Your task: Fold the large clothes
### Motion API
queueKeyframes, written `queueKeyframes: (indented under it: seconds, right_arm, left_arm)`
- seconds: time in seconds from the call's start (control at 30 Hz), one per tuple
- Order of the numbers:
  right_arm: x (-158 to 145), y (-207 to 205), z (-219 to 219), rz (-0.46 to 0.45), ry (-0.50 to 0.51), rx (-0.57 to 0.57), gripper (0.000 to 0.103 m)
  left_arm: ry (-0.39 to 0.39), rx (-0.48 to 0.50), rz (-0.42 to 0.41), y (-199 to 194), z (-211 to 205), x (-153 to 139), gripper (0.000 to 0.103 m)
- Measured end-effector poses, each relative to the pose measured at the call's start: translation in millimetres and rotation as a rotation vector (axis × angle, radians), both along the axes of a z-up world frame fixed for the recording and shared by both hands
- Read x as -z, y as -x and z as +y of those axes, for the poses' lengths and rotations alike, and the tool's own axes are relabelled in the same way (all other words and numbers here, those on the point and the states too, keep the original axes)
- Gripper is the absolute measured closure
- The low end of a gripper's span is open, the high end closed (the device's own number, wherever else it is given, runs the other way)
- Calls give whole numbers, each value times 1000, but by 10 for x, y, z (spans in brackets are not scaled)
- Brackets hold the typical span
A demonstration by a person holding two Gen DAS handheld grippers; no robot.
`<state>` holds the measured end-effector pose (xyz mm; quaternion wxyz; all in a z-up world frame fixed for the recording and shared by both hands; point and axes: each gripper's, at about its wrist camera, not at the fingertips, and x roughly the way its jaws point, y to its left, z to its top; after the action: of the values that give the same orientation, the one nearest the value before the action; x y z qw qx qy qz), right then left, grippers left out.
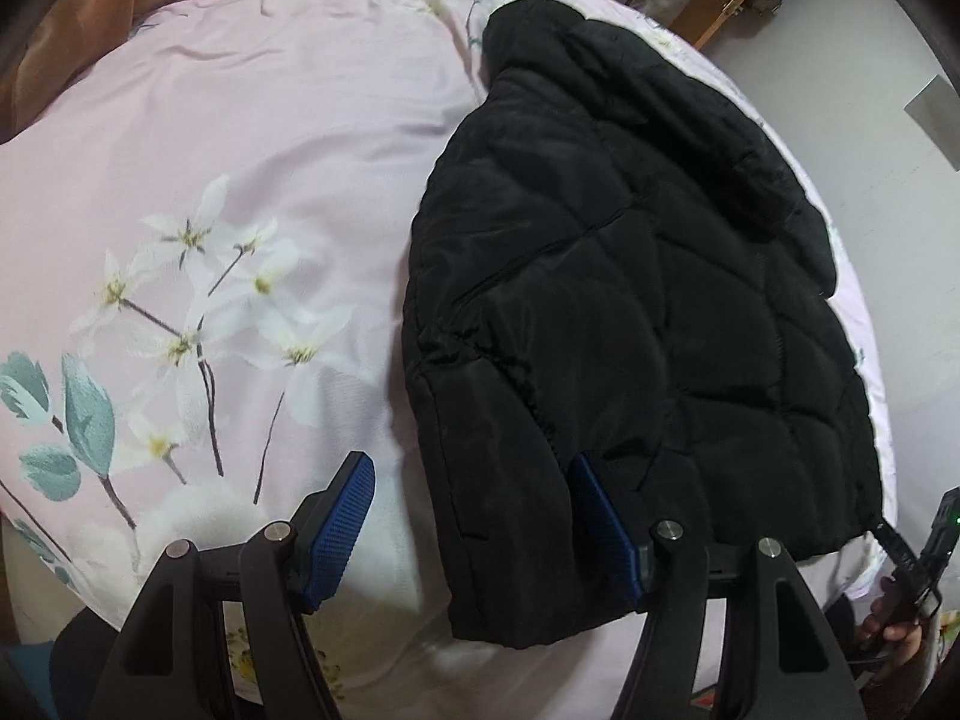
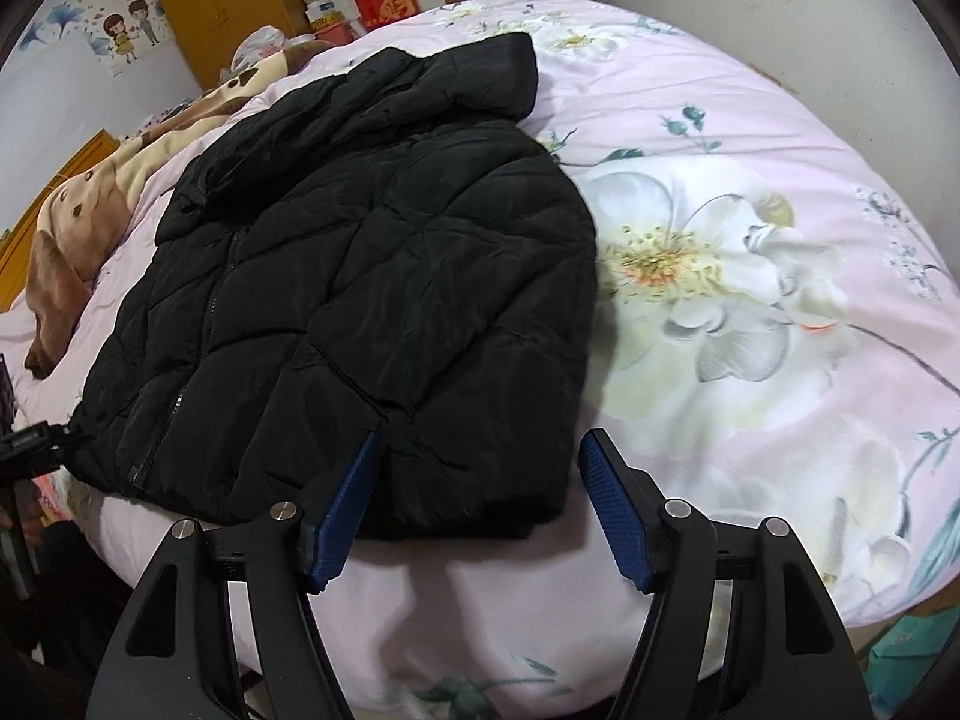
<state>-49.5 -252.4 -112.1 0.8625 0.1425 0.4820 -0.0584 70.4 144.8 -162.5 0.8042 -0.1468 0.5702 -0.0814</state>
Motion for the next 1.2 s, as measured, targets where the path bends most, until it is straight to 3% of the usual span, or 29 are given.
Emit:
queueKeyframes:
  seconds: [0.2, 0.27, 0.3, 0.47, 0.53, 0.63, 0.8, 1.2]
  right_arm:
    - [81, -44, -21, 16, -39, 28, 34]
    - [84, -46, -11, 24, -41, 33, 36]
    - [81, -41, -6, 26, -48, 33, 39]
    - [41, -47, 21, 23, -62, 24, 55]
    - [-28, -25, 50, -1, -47, 20, 67]
    - [-148, -17, 129, -33, -17, -3, 76]
    - [-317, -3, 226, -59, 32, -25, 82]
    - [-698, 264, 183, -127, 36, -36, 89]
  left_arm:
    - [-22, 1, 2, 16, -41, 53, 41]
    - [29, 2, 2, 42, -22, 31, 58]
    - [53, 1, 1, 58, -16, 19, 62]
    - [31, 18, -14, 99, -55, -110, 72]
    - [14, 31, -34, 113, -89, -206, 75]
    - [-23, 57, -69, 153, -147, -373, 77]
    - [-66, 99, -117, 192, -275, -614, 80]
    - [-31, 113, -173, 428, -245, -949, 81]
